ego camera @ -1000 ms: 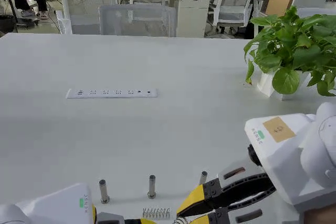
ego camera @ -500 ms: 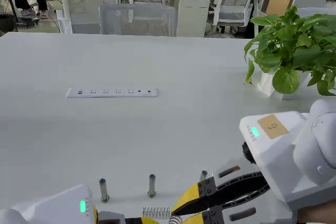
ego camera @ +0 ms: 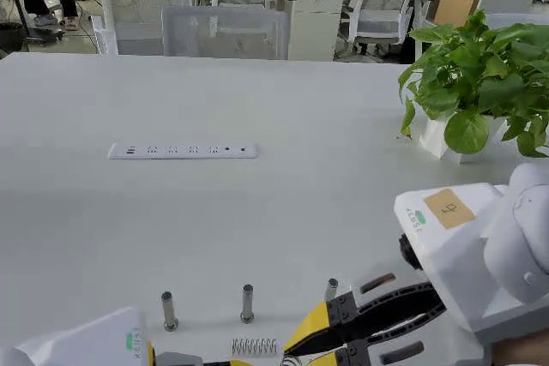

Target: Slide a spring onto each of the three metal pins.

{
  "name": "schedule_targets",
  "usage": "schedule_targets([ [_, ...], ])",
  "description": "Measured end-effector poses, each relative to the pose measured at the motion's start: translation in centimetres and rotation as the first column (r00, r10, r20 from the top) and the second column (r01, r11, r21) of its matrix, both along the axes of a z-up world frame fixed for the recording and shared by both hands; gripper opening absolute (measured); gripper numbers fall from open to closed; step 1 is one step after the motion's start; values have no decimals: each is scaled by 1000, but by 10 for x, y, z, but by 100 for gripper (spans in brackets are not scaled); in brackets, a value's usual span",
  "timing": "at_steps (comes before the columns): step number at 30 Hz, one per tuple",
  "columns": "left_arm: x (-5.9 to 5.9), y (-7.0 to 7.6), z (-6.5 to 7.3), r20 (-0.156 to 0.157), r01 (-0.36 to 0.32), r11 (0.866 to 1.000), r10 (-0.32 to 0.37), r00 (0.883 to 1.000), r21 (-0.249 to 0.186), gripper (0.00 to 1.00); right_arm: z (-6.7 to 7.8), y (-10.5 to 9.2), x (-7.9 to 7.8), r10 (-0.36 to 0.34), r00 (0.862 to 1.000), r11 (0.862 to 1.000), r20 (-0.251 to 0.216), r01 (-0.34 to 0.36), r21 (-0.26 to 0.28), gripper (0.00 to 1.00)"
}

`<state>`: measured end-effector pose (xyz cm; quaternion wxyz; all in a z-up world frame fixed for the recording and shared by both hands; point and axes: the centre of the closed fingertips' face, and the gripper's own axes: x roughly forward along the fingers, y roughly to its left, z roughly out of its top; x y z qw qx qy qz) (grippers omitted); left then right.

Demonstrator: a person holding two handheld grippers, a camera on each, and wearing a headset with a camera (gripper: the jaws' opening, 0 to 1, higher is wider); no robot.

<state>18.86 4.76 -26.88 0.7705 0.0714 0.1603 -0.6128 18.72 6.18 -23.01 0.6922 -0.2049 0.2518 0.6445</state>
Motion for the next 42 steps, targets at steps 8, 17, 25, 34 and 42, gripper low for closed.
schedule_targets([
  [8,-1,1,-2,-17,-5,1000,5,1000,0,6,-2,-3,4,-9,1000,1000,20,10,-28,22],
  [17,1,-2,-14,-23,-6,999,7,1000,50,6,-19,-14,0,146,989,958,30,-134,-252,26],
  [25,6,-6,-20,-22,-21,997,23,999,79,6,-25,-5,5,242,970,911,-8,-230,-341,23],
  [34,11,-9,-20,-26,-34,996,36,999,80,6,-39,-3,5,300,952,859,-58,-296,-418,15],
  [42,13,-11,-18,-27,-42,997,44,999,69,6,-45,-8,7,311,948,838,-69,-308,-451,10],
])
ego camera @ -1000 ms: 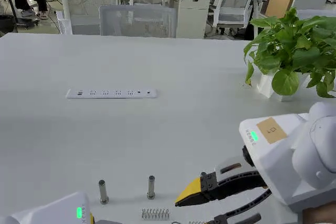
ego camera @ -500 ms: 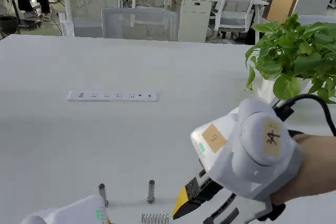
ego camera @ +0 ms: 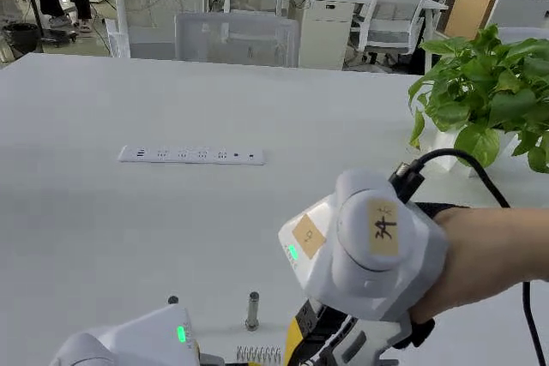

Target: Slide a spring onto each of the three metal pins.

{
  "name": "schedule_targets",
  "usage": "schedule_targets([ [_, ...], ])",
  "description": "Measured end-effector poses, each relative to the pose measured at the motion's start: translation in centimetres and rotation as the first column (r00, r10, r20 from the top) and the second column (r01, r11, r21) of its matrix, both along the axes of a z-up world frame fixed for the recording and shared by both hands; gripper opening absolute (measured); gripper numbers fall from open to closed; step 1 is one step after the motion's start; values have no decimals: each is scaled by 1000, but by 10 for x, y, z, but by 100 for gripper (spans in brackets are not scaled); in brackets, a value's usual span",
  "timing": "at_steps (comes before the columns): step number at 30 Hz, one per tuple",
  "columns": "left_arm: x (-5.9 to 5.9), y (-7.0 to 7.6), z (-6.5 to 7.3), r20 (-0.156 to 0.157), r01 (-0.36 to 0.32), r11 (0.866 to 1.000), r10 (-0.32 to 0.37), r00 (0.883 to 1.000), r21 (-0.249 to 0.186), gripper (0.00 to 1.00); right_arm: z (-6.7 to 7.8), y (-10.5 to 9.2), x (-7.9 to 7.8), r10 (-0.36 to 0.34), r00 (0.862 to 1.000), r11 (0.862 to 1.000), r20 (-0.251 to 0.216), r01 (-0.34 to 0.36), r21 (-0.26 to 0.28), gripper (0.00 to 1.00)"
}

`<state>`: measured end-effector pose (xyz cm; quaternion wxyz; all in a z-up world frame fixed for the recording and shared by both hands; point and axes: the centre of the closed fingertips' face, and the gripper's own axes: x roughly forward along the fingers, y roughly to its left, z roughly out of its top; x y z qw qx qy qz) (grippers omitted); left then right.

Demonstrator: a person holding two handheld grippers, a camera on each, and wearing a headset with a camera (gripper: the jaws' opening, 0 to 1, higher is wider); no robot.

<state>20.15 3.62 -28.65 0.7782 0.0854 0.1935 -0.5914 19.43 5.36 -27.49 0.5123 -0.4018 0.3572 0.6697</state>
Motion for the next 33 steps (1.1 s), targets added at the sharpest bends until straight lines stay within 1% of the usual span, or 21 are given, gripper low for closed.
schedule_targets([
  [3,1,-1,1,0,-1,1000,1,1000,-3,6,0,0,-1,0,1000,1000,-8,0,0,8],
  [8,1,-3,1,1,6,1000,-6,1000,-1,6,-1,-2,-2,-5,1000,1000,-15,5,-3,8],
  [10,0,-4,2,2,8,1000,-8,1000,-4,6,0,-1,-1,-4,1000,1000,-10,4,3,8],
  [21,1,-3,3,-5,-2,1000,2,1000,-7,6,0,-1,-1,-15,1000,1000,-9,15,-4,8],
  [25,2,-4,4,-1,-13,1000,13,1000,-14,6,0,-1,0,-16,1000,1000,2,16,-5,7],
  [27,3,-4,4,-3,-19,1000,19,1000,-23,6,1,-1,0,-20,1000,1000,2,20,-4,7],
  [33,5,-2,5,20,-32,999,33,999,-30,7,2,0,3,-29,1000,1000,6,29,-3,7],
])
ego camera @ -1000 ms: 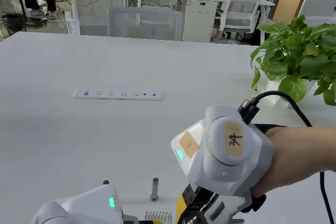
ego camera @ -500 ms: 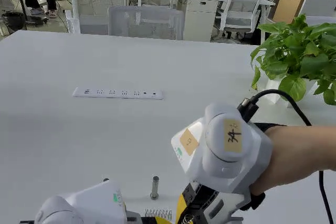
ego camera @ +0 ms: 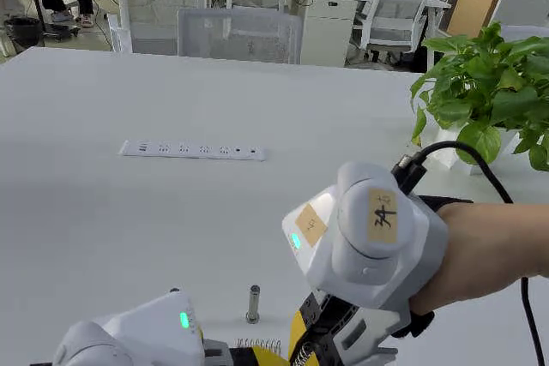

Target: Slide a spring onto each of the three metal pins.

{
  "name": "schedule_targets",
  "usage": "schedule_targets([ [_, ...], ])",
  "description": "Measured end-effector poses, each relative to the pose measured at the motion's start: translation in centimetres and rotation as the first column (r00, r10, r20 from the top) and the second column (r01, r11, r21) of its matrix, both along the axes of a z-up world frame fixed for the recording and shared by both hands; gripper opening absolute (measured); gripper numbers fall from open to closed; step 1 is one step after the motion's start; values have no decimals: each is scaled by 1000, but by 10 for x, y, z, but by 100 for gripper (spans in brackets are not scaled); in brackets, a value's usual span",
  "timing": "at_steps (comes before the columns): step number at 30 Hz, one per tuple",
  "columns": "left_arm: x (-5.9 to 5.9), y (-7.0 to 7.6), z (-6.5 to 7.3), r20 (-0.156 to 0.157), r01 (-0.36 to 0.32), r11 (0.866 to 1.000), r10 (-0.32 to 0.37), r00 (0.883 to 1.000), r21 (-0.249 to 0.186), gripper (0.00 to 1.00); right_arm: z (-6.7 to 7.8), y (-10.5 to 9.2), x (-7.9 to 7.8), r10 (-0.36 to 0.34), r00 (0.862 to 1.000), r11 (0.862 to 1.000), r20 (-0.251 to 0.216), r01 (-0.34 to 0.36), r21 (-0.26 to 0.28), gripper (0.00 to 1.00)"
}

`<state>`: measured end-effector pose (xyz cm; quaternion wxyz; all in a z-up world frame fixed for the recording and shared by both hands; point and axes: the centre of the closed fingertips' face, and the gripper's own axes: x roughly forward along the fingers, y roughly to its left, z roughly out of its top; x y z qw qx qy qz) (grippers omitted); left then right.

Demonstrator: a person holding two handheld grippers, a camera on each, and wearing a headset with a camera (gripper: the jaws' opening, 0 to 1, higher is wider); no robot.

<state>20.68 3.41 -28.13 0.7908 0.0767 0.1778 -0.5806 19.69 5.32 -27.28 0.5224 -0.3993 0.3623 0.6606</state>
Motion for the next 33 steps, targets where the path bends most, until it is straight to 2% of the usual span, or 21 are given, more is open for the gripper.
schedule_targets([
  [4,0,1,0,3,-7,1000,7,1000,-3,7,-1,1,0,-3,1000,1000,-5,3,-1,7],
  [9,3,6,1,-13,-46,999,46,999,-27,9,1,4,4,-10,1000,1000,2,10,10,7],
  [17,9,24,-2,-28,-146,988,145,989,-46,25,2,7,9,-3,1000,1000,12,3,13,7],
  [23,15,43,-3,-22,-233,972,232,972,-43,41,4,10,13,12,1000,1000,14,-12,13,7],
  [27,18,54,-4,-21,-272,962,271,962,-35,46,4,10,15,25,1000,1000,19,-25,6,7],
  [30,21,65,-5,-13,-315,949,315,949,-20,53,5,11,19,37,999,999,27,-37,0,7],
  [31,23,72,-7,5,-343,939,343,939,0,57,6,11,20,39,999,999,30,-39,1,7],
  [33,22,78,-7,5,-361,933,361,933,0,65,8,13,24,40,999,999,36,-40,5,7],
])
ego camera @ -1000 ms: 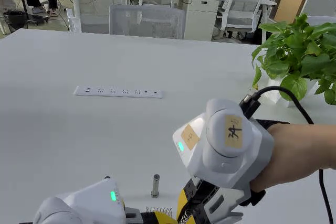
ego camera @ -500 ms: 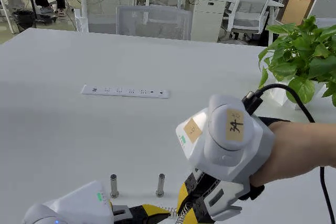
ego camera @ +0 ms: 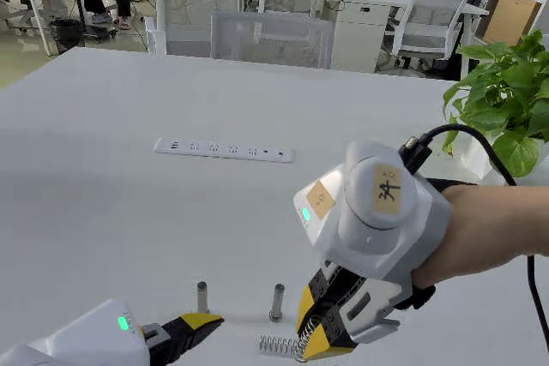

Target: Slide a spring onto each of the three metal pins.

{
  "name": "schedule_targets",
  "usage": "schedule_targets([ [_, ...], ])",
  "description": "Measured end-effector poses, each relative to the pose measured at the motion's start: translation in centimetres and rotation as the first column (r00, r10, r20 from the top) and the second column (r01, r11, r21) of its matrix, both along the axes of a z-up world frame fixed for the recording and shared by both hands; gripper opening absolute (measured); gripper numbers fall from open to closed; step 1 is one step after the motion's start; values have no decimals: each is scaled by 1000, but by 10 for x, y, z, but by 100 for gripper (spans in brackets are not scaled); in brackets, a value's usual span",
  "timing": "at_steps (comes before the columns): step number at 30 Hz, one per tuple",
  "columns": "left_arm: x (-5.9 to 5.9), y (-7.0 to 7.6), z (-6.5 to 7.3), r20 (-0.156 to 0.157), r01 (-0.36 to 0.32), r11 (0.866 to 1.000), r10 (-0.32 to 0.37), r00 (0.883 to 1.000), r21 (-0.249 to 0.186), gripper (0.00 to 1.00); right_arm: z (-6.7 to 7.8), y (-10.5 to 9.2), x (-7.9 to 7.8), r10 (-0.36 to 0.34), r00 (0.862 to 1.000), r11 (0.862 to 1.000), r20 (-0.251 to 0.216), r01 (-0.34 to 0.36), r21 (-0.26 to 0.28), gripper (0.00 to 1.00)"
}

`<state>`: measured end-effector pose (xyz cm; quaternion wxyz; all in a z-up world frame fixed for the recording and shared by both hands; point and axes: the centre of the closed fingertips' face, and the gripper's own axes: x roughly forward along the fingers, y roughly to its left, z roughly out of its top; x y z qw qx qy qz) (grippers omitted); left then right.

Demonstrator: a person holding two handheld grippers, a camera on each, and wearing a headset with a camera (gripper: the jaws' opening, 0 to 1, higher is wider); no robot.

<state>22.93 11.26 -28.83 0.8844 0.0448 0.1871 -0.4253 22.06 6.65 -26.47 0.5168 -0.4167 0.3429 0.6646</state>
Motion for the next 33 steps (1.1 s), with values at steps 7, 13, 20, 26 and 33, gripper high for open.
schedule_targets([
  [7,-1,19,-4,-15,-62,998,62,998,13,77,5,8,9,10,1000,1000,16,-10,4,7],
  [13,-2,27,-8,-27,-82,996,83,996,30,90,6,15,15,33,999,999,27,-33,-10,7],
  [20,-3,36,-11,-40,-97,995,98,994,36,99,10,23,26,57,997,998,45,-55,-32,7],
  [26,-5,41,-15,-59,-95,995,97,993,42,99,15,28,37,80,995,996,65,-76,-51,7],
  [33,-6,43,-17,-65,-89,995,92,994,39,99,20,39,51,120,989,990,82,-113,-83,7],
])
